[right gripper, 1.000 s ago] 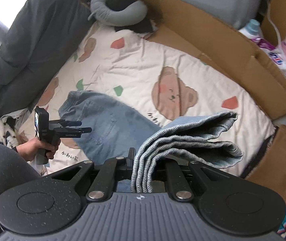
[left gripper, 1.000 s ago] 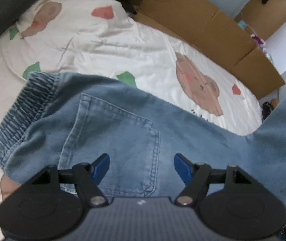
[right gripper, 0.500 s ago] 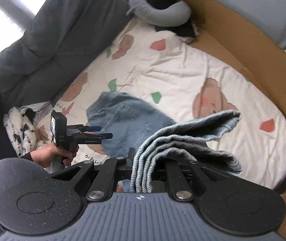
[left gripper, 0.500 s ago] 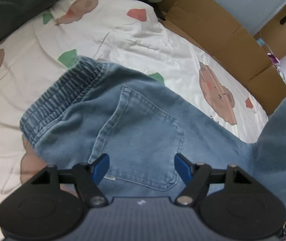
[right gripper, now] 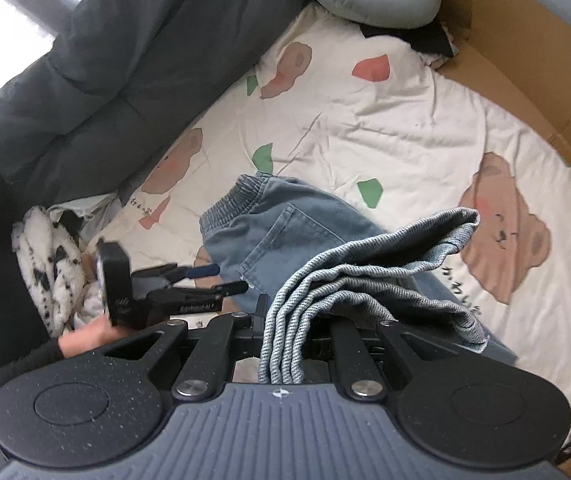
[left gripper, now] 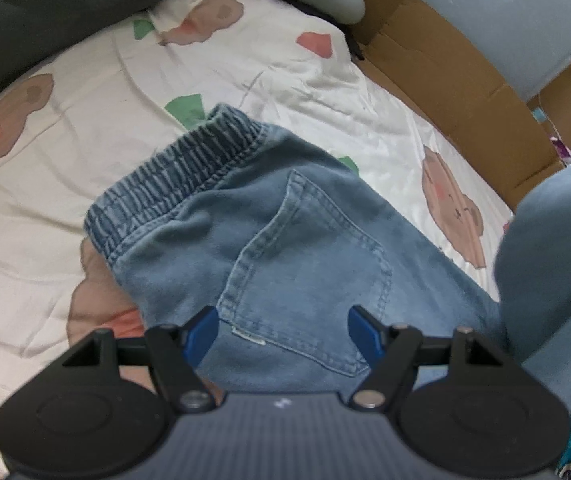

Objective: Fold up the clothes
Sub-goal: 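Open and lift the left tool while the right tool lays the leg end onto the waistband, then open the right tool to release the folded leg end and lift away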

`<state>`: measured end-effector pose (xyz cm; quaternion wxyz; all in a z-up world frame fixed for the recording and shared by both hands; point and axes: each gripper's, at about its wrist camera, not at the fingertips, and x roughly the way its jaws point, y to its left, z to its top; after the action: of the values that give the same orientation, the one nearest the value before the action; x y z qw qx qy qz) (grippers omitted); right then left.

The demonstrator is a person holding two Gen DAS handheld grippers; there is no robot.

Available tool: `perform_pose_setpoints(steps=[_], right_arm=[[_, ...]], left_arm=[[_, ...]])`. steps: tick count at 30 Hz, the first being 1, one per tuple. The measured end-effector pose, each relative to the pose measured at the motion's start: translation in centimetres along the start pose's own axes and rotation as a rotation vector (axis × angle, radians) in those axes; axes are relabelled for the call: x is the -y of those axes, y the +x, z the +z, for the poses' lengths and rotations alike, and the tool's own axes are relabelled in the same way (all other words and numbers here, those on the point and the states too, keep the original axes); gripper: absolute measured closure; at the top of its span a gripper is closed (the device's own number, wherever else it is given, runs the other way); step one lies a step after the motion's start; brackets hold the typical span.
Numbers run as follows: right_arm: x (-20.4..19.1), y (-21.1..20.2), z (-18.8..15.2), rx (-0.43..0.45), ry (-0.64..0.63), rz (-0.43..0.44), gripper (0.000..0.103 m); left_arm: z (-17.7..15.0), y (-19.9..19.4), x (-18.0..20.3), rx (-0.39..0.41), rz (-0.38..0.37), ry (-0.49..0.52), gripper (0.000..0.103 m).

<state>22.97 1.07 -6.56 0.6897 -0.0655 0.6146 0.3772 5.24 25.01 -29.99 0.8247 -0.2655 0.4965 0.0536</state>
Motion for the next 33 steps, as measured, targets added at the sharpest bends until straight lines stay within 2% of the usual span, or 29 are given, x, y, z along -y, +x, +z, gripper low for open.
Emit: perform_pose_setpoints(steps=[5, 13, 22, 24, 27, 30, 33], right_arm=[[0.1, 4.1, 0.8, -0.019, 0.024, 0.019, 0.095], [-2.1, 10.7, 2.1, -0.079, -0.01, 0.046, 0.094], [-3.0, 17.3, 3.5, -0.102, -0.014, 0.013, 0.094], [-3.3, 18.4, 3.6, -0.092, -0.052, -0.015, 0.094], [-3.1, 19.6, 3.9, -0.112, -0.03, 0.007, 0.094], [-3.1, 20.5, 3.9, -0.124, -0.024, 0.047, 0.085], [-3.4, 20.5, 4.0, -0.128, -0.025, 0.109, 0.07]], left_arm=[[-0.3, 0.1, -0.5, 0.006, 0.008, -0.023, 0.029], [-0.3, 0.3, -1.8, 0.014, 0.015, -0.08, 0.029], [-0.6, 0.6, -3.3, 0.02, 0.034, -0.132, 0.029], [-0.7, 0.7, -3.3, 0.017, 0.038, -0.134, 0.029], [-0.6, 0.8, -3.0, 0.017, 0.042, -0.125, 0.029], [-0.3, 0.4, -2.7, 0.025, 0.051, -0.121, 0.029], [0.0, -0.5, -2.6, 0.038, 0.075, -0.115, 0.029]])
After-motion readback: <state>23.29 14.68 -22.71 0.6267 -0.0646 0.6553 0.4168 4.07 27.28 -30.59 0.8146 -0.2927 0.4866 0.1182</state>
